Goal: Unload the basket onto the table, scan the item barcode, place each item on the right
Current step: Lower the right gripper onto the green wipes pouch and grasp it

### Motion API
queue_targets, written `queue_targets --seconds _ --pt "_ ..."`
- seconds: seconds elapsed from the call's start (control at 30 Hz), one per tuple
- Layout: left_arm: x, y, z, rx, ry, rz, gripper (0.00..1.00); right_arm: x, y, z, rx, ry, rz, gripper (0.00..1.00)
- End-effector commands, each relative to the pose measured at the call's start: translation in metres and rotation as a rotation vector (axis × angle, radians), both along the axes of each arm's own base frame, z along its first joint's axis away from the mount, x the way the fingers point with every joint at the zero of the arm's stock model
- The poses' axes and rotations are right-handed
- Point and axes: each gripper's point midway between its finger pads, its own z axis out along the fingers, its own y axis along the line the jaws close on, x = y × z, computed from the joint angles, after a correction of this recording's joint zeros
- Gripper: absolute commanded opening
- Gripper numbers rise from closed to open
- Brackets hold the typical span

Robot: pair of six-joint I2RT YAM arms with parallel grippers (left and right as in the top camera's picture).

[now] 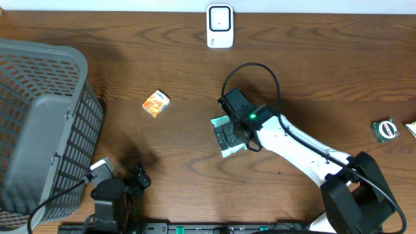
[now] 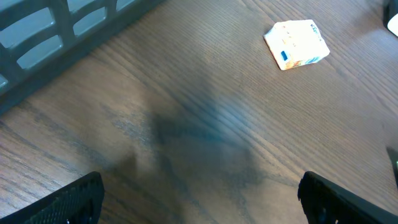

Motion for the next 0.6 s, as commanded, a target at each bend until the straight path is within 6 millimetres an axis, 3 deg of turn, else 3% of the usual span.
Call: queue_targets --seconds 0.0,0.2,0.27,0.3,0.4,0.57 --pt "-0.010 0.007 -0.012 0.031 0.061 0.021 0.98 -0.001 0.009 0.014 0.032 -0.049 -0.079 0.99" --pt "-0.010 0.007 -0.012 0.032 0.061 0.021 0.98 -0.012 0.021 0.015 -0.113 -0.182 -0.036 0.97" --pt "-0.010 0.007 -0.012 0.032 0.061 0.021 0.98 -0.010 0.014 0.011 -0.192 -0.243 -0.086 0.87" --pt "-0.010 0.007 -0.012 0.032 0.061 0.021 0.98 -0.009 0.011 0.007 -0.218 -0.251 -0.103 0.84" --pt "-0.010 0.007 -0.012 0.032 0.061 0.021 0.98 -0.012 0.012 -0.032 -0.282 -0.192 -0.082 0.80" --pt "-0.010 0.007 -0.012 0.032 0.061 0.021 0.98 -0.021 0.013 -0.055 -0.321 -0.161 -0.080 0.81"
